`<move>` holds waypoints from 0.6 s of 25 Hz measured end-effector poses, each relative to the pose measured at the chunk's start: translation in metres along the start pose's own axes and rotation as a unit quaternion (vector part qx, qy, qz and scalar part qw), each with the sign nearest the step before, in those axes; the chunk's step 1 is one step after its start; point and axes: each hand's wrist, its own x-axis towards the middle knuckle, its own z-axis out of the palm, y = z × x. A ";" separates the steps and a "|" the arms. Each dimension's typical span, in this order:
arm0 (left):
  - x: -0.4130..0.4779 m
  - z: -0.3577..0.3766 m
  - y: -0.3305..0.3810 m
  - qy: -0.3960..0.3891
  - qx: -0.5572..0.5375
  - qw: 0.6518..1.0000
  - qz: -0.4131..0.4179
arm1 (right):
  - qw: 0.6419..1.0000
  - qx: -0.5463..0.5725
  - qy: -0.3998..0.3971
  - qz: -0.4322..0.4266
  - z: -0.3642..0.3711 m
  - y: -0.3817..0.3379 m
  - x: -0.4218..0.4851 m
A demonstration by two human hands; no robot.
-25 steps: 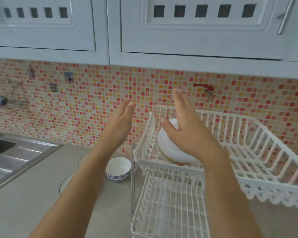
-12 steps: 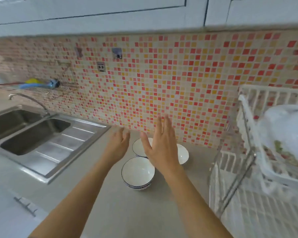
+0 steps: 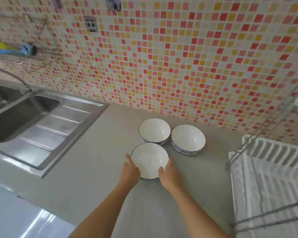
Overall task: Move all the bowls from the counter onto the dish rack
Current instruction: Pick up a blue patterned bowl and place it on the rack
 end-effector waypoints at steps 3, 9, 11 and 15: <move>-0.004 0.002 0.001 0.018 -0.057 0.998 -0.017 | 0.999 0.036 0.018 0.027 0.001 -0.004 0.000; -0.045 -0.038 0.028 0.121 -0.139 0.975 0.121 | 0.984 0.124 0.089 -0.087 -0.040 -0.021 -0.032; -0.065 -0.063 0.052 0.166 -0.181 0.950 0.194 | 0.966 0.155 0.144 -0.150 -0.075 -0.037 -0.049; -0.121 -0.117 0.118 0.226 -0.298 0.875 0.308 | 0.903 0.215 0.269 -0.258 -0.167 -0.065 -0.098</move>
